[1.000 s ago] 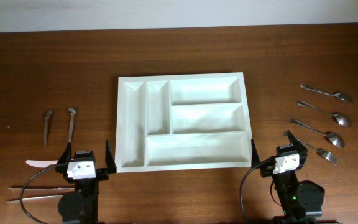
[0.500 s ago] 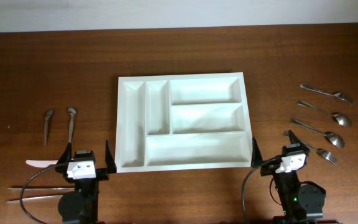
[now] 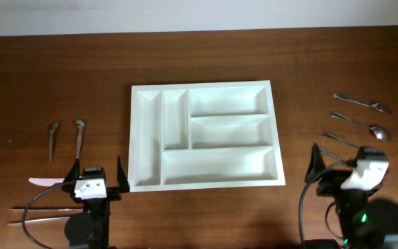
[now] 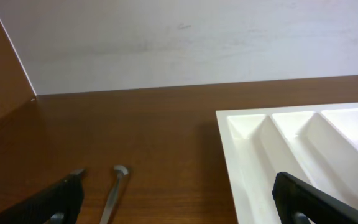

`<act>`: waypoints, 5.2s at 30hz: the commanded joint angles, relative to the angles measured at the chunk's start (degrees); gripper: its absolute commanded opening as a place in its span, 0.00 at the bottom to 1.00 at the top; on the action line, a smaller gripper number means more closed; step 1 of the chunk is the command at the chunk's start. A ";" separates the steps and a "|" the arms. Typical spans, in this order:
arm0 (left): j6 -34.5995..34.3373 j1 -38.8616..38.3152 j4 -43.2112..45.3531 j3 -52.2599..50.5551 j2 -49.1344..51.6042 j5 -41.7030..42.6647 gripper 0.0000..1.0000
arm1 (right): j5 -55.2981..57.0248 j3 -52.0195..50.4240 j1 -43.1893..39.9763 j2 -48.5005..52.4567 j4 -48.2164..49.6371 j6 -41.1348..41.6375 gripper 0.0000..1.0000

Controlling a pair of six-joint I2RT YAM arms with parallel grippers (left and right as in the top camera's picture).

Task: Pack container
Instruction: 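Lower the right gripper over the lower fork, then close the right gripper on the fork handle and lift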

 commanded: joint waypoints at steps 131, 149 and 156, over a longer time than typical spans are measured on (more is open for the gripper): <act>-0.35 -0.28 -0.04 -0.35 -0.44 -0.22 0.99 | -1.01 19.87 -27.80 81.88 -12.41 85.61 0.99; -0.35 -0.28 -0.04 -0.35 -0.44 -0.22 0.99 | -1.22 19.87 -30.03 83.08 -11.96 85.99 0.99; -0.35 -0.28 -0.04 -0.35 -0.44 -0.20 0.99 | -0.52 19.87 -29.97 83.52 -11.37 81.96 0.99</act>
